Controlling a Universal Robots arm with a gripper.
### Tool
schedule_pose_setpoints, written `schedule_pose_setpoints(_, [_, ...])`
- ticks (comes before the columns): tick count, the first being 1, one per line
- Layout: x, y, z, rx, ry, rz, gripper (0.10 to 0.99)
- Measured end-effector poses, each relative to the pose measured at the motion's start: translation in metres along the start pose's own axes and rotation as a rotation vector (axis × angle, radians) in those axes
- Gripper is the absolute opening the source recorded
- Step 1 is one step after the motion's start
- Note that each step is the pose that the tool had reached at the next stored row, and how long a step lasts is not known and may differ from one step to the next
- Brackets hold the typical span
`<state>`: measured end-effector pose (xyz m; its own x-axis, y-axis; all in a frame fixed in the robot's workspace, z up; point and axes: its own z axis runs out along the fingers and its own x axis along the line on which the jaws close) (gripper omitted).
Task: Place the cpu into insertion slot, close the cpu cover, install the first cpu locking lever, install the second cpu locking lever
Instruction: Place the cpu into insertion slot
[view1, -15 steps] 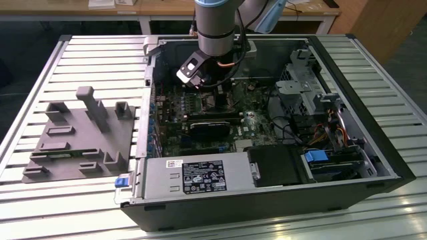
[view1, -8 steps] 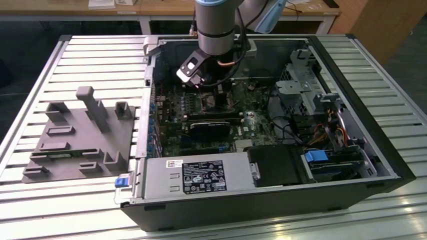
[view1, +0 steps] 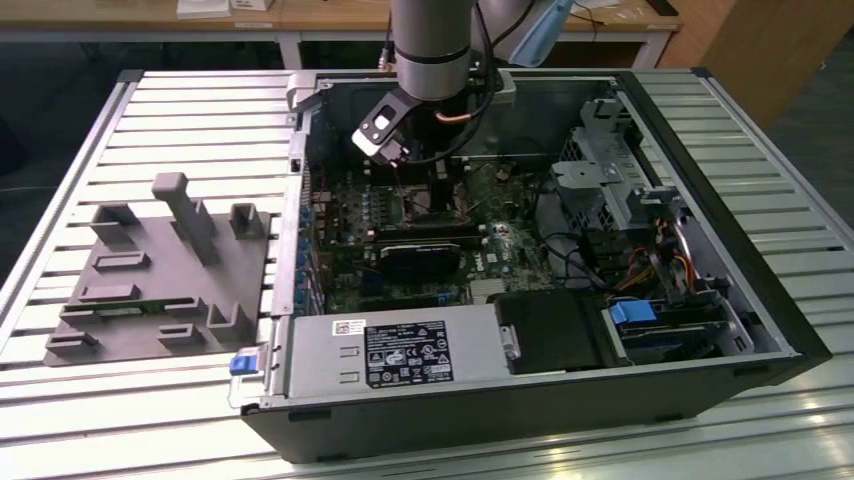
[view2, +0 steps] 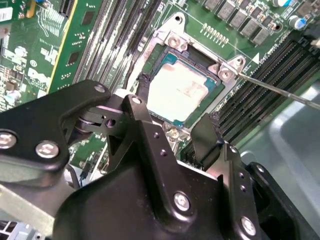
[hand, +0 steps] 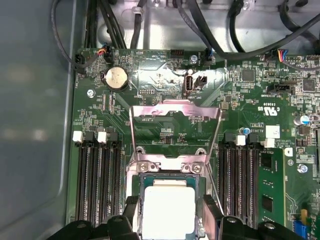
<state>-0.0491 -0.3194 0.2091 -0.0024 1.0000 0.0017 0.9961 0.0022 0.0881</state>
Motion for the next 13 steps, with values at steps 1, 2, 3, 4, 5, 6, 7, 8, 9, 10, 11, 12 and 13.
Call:
schedule_pose_setpoints(1, [0.0000,0.0000,0.0000,0.000,0.0002,0.000,0.612])
schedule_pose_setpoints(2, [0.0000,0.0000,0.0000,0.000,0.0001,0.000,0.612])
schedule_pose_setpoints(3, [0.0000,0.0000,-0.0001,0.000,0.0000,0.000,0.612])
schedule_pose_setpoints(4, [0.0000,0.0000,-0.0002,0.000,-0.0001,0.000,0.612])
schedule_pose_setpoints(5, [0.0000,0.0000,-0.0002,0.000,-0.0001,0.000,0.612])
schedule_pose_setpoints(6, [0.0000,0.0000,-0.0003,0.000,0.0000,0.000,0.533])
schedule_pose_setpoints(7, [0.0000,0.0000,-0.0003,0.000,-0.0001,0.000,0.533])
schedule_pose_setpoints(8, [0.0000,0.0000,-0.0004,0.000,-0.0002,0.000,0.533])
schedule_pose_setpoints(9, [0.0000,0.0000,-0.0004,0.000,-0.0001,0.000,0.471])
schedule_pose_setpoints(10, [0.0000,0.0000,-0.0004,0.000,-0.0001,0.000,0.412])
schedule_pose_setpoints(11, [0.0000,0.0000,-0.0005,0.000,-0.0001,0.000,0.357])
schedule_pose_setpoints(12, [0.0000,0.0001,-0.0005,0.000,-0.0001,0.000,0.357])
schedule_pose_setpoints(13, [0.0000,0.0000,-0.0006,0.000,-0.0001,0.000,0.298])
